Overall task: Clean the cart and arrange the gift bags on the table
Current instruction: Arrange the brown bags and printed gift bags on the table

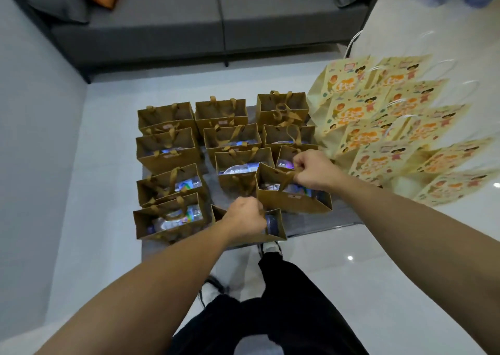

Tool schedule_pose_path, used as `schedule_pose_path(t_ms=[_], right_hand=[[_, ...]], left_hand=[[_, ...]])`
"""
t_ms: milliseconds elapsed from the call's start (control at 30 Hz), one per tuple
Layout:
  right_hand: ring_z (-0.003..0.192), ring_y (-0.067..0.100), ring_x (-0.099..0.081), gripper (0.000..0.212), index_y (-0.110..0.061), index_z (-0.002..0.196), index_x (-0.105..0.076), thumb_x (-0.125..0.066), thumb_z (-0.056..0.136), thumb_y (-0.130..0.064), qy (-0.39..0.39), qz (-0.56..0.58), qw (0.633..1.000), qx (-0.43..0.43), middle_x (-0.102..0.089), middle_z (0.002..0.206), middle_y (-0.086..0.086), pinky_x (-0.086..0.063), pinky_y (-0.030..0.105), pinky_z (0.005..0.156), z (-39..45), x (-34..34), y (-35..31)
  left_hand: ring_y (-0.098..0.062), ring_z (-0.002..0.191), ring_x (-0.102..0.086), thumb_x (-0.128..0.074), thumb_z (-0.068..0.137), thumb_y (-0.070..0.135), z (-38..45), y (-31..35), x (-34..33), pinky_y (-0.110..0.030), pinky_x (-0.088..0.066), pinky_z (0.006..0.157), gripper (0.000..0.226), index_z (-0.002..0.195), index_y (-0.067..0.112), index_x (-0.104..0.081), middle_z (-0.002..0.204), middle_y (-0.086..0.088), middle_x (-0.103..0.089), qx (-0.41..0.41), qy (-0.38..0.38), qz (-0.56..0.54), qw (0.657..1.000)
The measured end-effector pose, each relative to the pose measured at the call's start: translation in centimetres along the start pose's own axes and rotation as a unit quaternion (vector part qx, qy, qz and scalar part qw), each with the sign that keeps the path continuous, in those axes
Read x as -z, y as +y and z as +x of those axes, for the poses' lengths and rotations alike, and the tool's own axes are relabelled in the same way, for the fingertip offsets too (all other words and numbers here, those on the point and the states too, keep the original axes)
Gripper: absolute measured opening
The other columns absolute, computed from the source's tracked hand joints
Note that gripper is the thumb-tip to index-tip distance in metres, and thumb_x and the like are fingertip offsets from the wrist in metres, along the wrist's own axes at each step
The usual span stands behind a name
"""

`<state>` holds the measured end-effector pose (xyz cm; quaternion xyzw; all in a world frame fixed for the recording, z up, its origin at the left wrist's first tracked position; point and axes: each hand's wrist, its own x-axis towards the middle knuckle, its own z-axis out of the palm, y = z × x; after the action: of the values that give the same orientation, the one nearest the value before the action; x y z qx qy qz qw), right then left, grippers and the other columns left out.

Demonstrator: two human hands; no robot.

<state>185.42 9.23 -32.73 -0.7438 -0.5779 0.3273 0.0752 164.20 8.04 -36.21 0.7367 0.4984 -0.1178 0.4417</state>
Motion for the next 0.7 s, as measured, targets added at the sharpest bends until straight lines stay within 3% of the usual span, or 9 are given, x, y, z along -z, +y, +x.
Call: schedule_pose_path(t_ms=[100,167,267,400,567,700], right_hand=[[0.071,0.026,-0.063,0.013,-0.004,0.067,-0.057,-0.065,0.076,0.002,-0.037,0.001,0.999,0.022,-0.063,0.072,0.016,-0.059,0.044,0.068,1.0,-2.6,-0.6],[0.075,0.027,-0.063,0.012,-0.005,0.070,-0.058,-0.065,0.076,0.002,-0.056,0.001,0.998,0.042,-0.064,0.077,0.016,-0.059,0.049,0.071,1.6,-4.1,-1.1],[0.078,0.027,-0.063,0.011,-0.004,0.073,-0.059,-0.064,0.076,0.005,-0.093,-0.005,0.994,0.058,-0.063,0.080,0.016,-0.060,0.048,0.070,2.6,-6.1,-2.0],[0.075,0.021,-0.059,0.024,-0.017,0.067,-0.054,-0.067,0.078,-0.001,-0.135,-0.040,0.986,0.085,-0.059,0.074,0.006,-0.059,0.046,0.073,3.3,-8.3,-2.7],[0.077,0.023,-0.062,0.016,-0.019,0.077,-0.058,-0.071,0.087,-0.022,-0.110,-0.101,0.982,0.116,-0.061,0.078,0.002,-0.056,0.044,0.072,3.5,-10.7,-2.6],[0.095,0.019,-0.062,0.027,-0.020,0.109,-0.068,-0.074,0.088,-0.037,-0.067,-0.046,0.995,0.063,-0.067,0.101,-0.002,-0.054,0.035,0.081,3.6,-10.4,-1.1]], left_hand=[[-0.026,0.097,-0.062,-0.057,0.090,0.011,-0.6,-1.1,-0.6,-0.038,-0.056,0.083,0.011,0.092,0.013,-0.068,0.094,-0.007,-0.064,0.013,-0.015,-0.019,1.000],[-0.027,0.098,-0.063,-0.057,0.091,0.012,-1.0,-1.9,-1.2,-0.040,-0.056,0.083,0.012,0.092,0.012,-0.068,0.091,-0.007,-0.063,0.025,-0.023,-0.026,0.999],[-0.029,0.095,-0.061,-0.055,0.091,0.016,-1.4,-3.0,-2.1,-0.037,-0.051,0.078,0.015,0.079,0.015,-0.064,0.082,-0.003,-0.058,0.044,-0.025,-0.026,0.998],[-0.032,0.096,-0.061,-0.057,0.088,0.019,-1.6,-3.6,-3.1,-0.034,-0.047,0.078,0.025,0.064,0.022,-0.051,0.080,-0.003,-0.056,0.075,-0.032,-0.038,0.996],[-0.037,0.100,-0.061,-0.057,0.088,0.020,-1.3,-3.3,-3.6,-0.037,-0.051,0.085,0.025,0.063,0.018,-0.049,0.090,-0.012,-0.062,0.077,-0.016,-0.038,0.996],[-0.037,0.100,-0.059,-0.056,0.088,0.015,-0.3,-2.4,-3.5,-0.034,-0.048,0.080,0.021,0.067,0.017,-0.049,0.091,-0.014,-0.060,0.065,0.001,-0.014,0.998]])
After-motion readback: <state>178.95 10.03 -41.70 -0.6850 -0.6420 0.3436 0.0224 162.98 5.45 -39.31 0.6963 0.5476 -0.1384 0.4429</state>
